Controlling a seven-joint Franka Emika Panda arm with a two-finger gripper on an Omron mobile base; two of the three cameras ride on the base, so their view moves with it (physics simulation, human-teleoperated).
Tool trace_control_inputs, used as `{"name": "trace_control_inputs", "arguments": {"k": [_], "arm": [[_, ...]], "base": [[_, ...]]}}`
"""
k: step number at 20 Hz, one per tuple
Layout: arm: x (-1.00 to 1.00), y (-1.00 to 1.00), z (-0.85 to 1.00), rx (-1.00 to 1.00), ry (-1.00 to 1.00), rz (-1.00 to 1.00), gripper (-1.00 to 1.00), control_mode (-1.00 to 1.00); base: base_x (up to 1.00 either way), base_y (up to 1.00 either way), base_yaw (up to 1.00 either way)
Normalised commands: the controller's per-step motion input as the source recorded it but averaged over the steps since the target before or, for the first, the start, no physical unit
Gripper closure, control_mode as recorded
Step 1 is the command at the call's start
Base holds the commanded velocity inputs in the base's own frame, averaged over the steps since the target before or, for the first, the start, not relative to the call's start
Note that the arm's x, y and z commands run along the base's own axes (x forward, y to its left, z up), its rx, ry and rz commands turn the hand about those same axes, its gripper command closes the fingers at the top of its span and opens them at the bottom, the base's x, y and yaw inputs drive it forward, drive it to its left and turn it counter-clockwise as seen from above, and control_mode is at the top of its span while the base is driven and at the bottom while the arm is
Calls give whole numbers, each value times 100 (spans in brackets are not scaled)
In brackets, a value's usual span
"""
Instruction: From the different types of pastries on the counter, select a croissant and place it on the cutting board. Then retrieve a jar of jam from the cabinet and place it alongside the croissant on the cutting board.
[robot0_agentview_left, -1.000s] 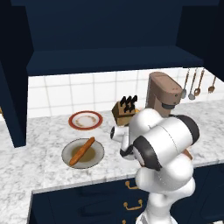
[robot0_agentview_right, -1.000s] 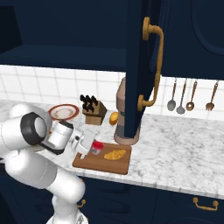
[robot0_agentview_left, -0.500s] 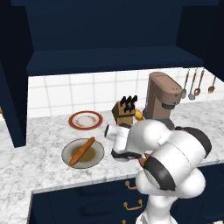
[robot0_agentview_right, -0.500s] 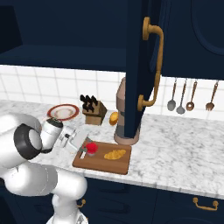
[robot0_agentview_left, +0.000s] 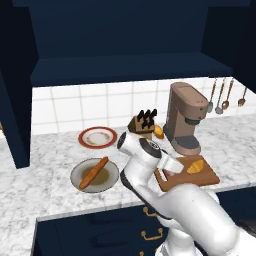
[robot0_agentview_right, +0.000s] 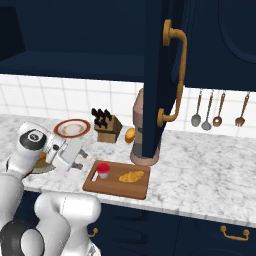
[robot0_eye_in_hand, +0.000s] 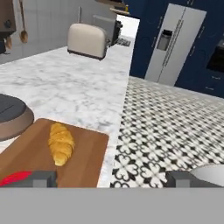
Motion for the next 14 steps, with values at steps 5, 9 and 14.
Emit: {"name": "trace_control_inputs", "arguments": {"k": [5, 9, 14], "arm": [[-78, 37, 100, 9, 4, 32, -100, -100], [-94, 3, 100, -1, 2, 59, -100, -100], [-88, 0, 100, -1, 0, 63, -100, -100]], "base": [[0, 0, 0], [0, 0, 0], [0, 0, 0]]}}
